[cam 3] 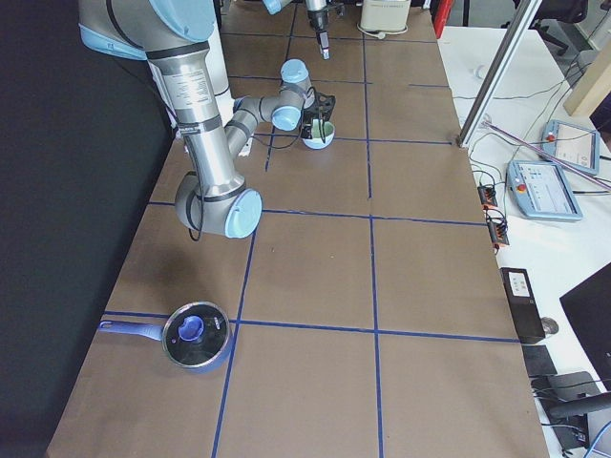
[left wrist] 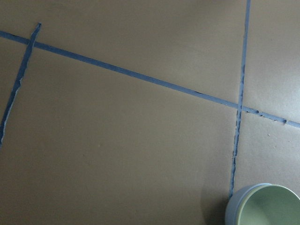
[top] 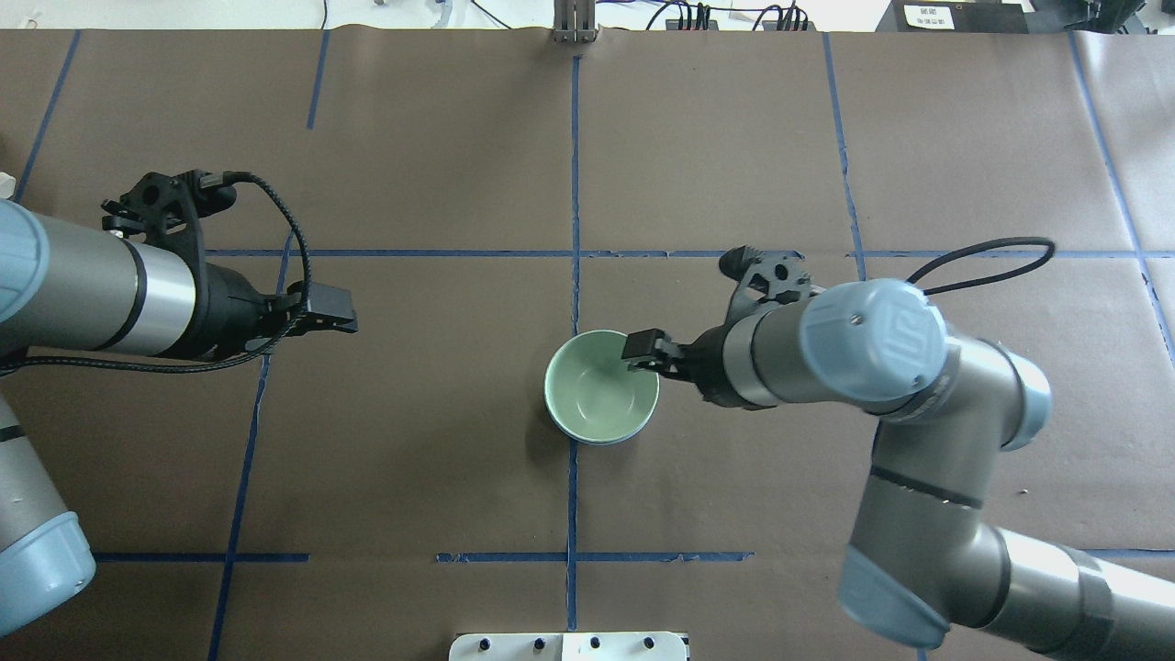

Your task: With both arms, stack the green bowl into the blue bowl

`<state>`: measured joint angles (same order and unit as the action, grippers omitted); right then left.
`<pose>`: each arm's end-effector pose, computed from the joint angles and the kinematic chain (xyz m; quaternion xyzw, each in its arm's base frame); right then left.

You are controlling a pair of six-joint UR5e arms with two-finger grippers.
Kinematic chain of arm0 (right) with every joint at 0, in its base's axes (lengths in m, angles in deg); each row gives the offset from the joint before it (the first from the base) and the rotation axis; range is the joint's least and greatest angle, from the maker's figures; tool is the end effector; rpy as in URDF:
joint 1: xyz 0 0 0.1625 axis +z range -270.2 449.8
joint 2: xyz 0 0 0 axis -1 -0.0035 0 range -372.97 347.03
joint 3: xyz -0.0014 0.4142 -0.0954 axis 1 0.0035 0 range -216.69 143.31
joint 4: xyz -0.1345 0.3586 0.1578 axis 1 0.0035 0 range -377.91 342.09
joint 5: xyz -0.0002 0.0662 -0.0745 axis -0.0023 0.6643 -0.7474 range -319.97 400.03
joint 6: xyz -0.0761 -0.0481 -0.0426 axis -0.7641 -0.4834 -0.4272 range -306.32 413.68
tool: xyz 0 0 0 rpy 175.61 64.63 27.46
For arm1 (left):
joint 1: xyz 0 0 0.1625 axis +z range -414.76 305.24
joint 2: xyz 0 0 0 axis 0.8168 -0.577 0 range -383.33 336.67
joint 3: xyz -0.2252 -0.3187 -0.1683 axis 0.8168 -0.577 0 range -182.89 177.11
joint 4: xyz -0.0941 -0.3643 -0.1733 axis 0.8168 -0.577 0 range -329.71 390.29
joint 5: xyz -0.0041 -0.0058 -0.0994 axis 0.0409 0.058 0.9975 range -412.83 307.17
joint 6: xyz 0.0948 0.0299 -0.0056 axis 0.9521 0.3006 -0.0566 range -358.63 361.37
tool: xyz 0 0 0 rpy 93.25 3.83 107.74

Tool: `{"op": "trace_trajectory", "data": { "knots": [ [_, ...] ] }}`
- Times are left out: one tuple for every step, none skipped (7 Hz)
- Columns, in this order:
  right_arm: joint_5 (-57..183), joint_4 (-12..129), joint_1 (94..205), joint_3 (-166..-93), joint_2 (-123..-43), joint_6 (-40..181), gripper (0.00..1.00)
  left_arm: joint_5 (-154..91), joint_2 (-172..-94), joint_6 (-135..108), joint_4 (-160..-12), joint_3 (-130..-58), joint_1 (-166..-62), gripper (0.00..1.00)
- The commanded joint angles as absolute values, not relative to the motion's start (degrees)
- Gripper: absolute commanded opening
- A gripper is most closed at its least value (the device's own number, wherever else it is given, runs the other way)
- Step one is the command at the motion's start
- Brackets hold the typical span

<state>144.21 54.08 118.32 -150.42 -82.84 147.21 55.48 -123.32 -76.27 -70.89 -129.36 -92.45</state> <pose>-0.4412 -0.3635 0.2474 0.0070 -0.5209 0.1740 0.8357 0.3152 -0.3724 0.2632 0.0750 0.4903 -0.1148 0.8607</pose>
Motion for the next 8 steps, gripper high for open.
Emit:
{"op": "trace_trajectory", "data": {
  "knots": [
    [155.7, 54.0, 130.4, -154.9, -94.1, 138.0, 1.0, 56.9, -112.2, -61.7, -70.9, -132.2, -96.4, 1.0],
    [159.3, 54.0, 136.1, -155.9, -101.1, 124.9, 1.0, 61.9, -108.2, -53.2, -70.8, -132.1, -101.7, 1.0],
    [164.9, 54.1, 144.0, -155.3, -107.0, 110.5, 1.0, 68.1, -102.8, -41.2, -70.8, -131.7, -109.4, 1.0],
    [169.4, 54.3, 152.5, -152.7, -111.9, 94.6, 1.0, 72.9, -99.7, -25.9, -70.0, -129.7, -118.5, 1.0],
    [174.3, 54.8, 162.1, -147.1, -114.4, 78.3, 1.0, 77.5, -99.4, -10.2, -65.7, -125.2, -128.1, 1.0],
    [178.2, 56.4, 169.8, -140.5, -114.6, 63.8, 1.0, 79.0, -100.2, 4.3, -60.5, -121.0, -136.5, 1.0],
    [178.5, 59.1, 175.2, -136.1, -114.4, 52.6, 1.0, 79.4, -100.8, 13.2, -57.3, -117.6, -141.9, 1.0],
    [178.0, 64.0, 178.3, -135.0, -114.2, 43.8, 1.0, 83.1, -100.8, 15.8, -56.5, -113.9, -144.4, 1.0]
  ]
}}
